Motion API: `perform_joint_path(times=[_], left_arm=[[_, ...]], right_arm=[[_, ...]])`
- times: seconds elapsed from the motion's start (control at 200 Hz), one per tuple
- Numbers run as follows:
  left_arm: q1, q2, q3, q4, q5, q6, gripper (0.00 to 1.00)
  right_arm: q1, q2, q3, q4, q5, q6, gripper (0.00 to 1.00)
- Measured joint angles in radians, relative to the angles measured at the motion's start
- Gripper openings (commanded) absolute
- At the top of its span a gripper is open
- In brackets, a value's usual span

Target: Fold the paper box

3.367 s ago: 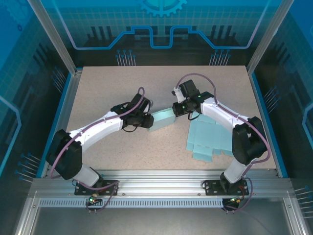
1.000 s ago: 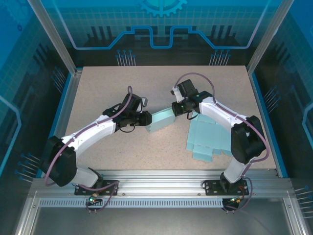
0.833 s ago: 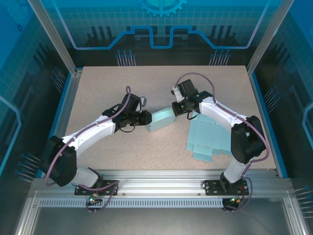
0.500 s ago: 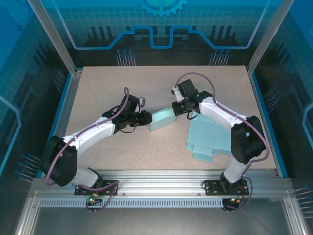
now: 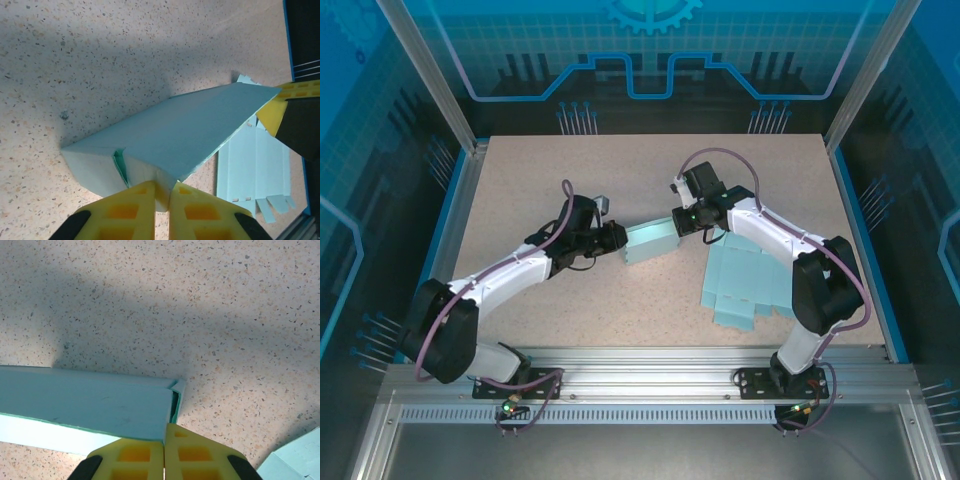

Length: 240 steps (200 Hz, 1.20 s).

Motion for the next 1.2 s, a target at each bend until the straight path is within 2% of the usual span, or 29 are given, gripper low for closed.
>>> perform_joint_path(times=[0.2,0.345,0.43,0.675,1.201], left_arm=[[0.016,-0.021,-0.026,0.034,0.011,-0.026,0.06],[0.016,-0.026,-0.027,0.028,0.013,-0.023,0.13],[0.016,-0.031,-0.027,0.017,0.012,-0.011,0.13],[0.016,-0.035,-0.034,-0.029,-0.027,0.041,0.0],[-0.005,-0.025,-0.037,-0.031,-0.096,0.107,0.0]], right_arm=[[0.0,0.006,0.003,0.003,-0.008,0.0,0.08],[0.0,0.007,0.004,0.005,-0.011,0.0,0.08],[0.001,0.012,0.007,0.008,-0.016,0.0,0.08],[0.007,0.022,0.016,0.018,-0.041,0.0,0.08],[0.019,-0.001,-0.042,0.095,-0.014,0.008,0.04]])
